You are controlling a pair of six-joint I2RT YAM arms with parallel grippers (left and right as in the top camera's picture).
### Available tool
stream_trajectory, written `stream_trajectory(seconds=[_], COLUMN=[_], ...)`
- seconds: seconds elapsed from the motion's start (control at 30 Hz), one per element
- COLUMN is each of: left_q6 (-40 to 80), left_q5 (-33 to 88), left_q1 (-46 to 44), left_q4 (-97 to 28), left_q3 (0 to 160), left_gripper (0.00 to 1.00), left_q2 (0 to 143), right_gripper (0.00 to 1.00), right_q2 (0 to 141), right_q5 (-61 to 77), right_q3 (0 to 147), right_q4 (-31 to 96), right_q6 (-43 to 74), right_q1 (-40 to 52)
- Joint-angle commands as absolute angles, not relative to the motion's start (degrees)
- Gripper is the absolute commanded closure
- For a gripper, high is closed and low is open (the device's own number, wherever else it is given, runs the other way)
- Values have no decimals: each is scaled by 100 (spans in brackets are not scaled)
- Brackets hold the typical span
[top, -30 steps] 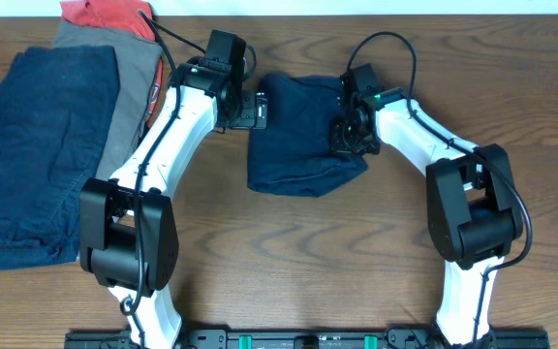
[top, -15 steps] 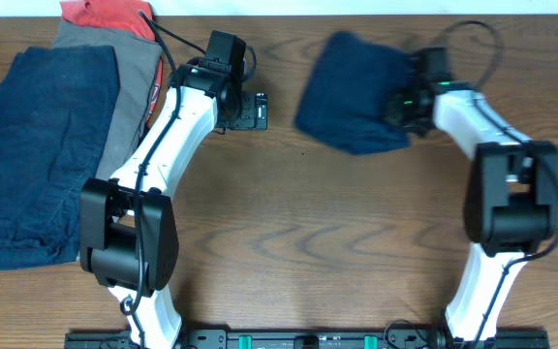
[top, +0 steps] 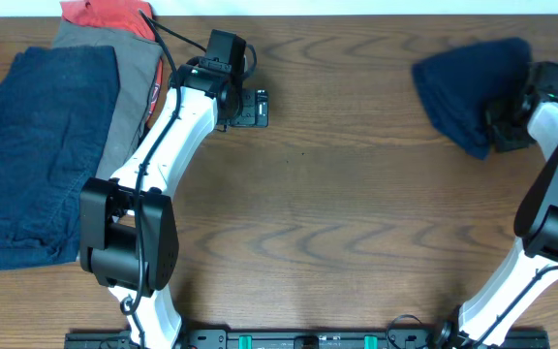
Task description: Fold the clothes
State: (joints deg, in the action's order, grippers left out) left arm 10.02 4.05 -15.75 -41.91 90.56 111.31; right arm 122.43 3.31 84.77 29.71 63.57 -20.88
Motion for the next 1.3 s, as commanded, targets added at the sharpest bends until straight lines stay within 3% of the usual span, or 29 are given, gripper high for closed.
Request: stream_trajectory(seconds=[0.0, 0.6, 0.9, 1.17, 1.2, 1.23, 1.27], left_q6=[906, 904, 947, 1035, 1035, 1035, 1035], left_q5=[338, 338, 340, 340, 340, 340, 340], left_q1=[-1540, -1540, -1544, -1544, -1544, -1544, -1544], left_q4=[-4156, -4101, -3865, -3828, -3828, -3830, -3828], left_q3=[9000, 9000, 9000, 9000, 9000, 9000, 9000], left_gripper=[2, 2, 2, 2, 2, 2, 2], left_q2=[11124, 11124, 11124, 11124, 11124, 11124, 11124], right_gripper=[98, 96, 98, 97, 92, 74, 49], right_q2=[12350, 13128, 13161, 13161, 13161, 13161, 13161], right_q5=[-220, -711, -257, -255, -255, -255, -255], right_q3=[8460, 8460, 8460, 8460, 8460, 8460, 8460], right_q4=[2665, 792, 384, 613, 589, 569, 552], right_q6=[6711, 6796, 4873, 4812, 4812, 4812, 4814], right_q1=[-2093, -1699, -1590, -1459, -1455, -1455, -1455])
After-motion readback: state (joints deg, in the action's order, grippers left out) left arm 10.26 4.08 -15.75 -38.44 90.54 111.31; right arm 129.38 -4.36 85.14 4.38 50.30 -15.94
